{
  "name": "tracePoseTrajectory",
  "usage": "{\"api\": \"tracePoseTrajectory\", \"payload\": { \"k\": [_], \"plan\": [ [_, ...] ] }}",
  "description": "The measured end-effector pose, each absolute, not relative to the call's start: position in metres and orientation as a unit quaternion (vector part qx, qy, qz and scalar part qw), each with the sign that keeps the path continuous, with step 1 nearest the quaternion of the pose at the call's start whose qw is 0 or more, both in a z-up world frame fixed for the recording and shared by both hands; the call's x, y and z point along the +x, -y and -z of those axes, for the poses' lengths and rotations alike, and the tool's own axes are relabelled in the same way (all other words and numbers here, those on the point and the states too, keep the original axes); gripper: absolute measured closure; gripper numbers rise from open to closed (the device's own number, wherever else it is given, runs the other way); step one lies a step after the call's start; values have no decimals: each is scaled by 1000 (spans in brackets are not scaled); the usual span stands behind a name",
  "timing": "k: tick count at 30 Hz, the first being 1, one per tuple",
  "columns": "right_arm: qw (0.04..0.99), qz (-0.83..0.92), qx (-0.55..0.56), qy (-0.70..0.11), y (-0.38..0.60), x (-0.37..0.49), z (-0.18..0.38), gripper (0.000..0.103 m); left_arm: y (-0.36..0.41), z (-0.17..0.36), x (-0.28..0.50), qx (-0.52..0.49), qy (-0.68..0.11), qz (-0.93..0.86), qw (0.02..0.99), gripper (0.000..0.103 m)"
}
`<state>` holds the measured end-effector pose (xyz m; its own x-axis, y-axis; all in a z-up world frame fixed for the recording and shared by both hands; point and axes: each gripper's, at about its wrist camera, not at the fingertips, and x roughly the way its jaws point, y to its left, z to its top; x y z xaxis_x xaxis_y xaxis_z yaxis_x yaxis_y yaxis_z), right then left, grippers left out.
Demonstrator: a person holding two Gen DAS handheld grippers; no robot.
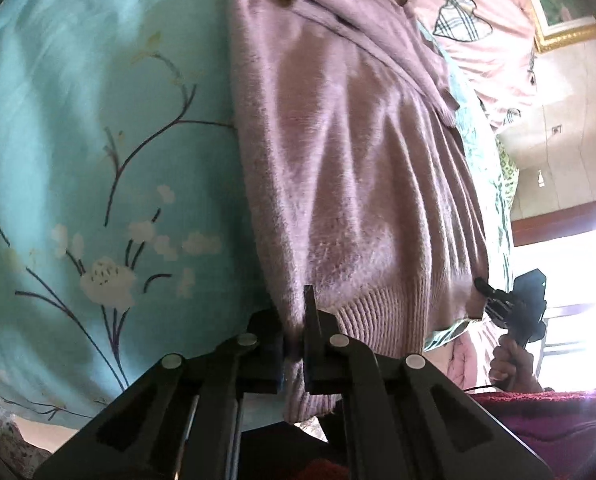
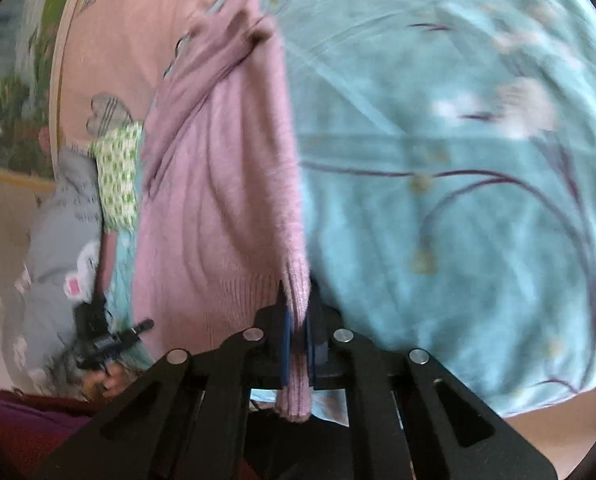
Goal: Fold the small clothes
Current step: 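Grasp the sweater hem with the left gripper while the right gripper grasps the hem, then lift the hem with both grippers and fold it over toward the collar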
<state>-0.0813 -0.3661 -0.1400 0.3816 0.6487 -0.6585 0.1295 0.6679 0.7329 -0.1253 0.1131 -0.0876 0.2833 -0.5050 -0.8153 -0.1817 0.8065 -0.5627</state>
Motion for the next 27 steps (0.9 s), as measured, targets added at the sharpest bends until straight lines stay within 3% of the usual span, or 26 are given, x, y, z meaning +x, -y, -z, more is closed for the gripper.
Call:
{"api": "tracePoseTrajectory", "payload": {
  "k": [6, 8, 9, 18, 27],
  "plan": [
    [727, -195, 354, -555, 349, -69, 143, 93, -111, 102, -120, -313, -608, 117, 721, 84],
    [722, -201, 353, -560, 345, -66, 145, 93, -105, 101, -117, -302, -605, 121, 727, 89],
    [724, -202, 348, -561, 344, -66, 145, 93, -105, 99, -118, -293, -603, 121, 732, 99],
    [729, -182, 387, -535, 390, -88, 139, 97, -132, 95, -139, -328, -569, 100, 747, 100],
    [722, -252, 436, -475, 383, -55, 96, 97, -152, 41, -118, -393, -471, 129, 780, 100]
  ]
}}
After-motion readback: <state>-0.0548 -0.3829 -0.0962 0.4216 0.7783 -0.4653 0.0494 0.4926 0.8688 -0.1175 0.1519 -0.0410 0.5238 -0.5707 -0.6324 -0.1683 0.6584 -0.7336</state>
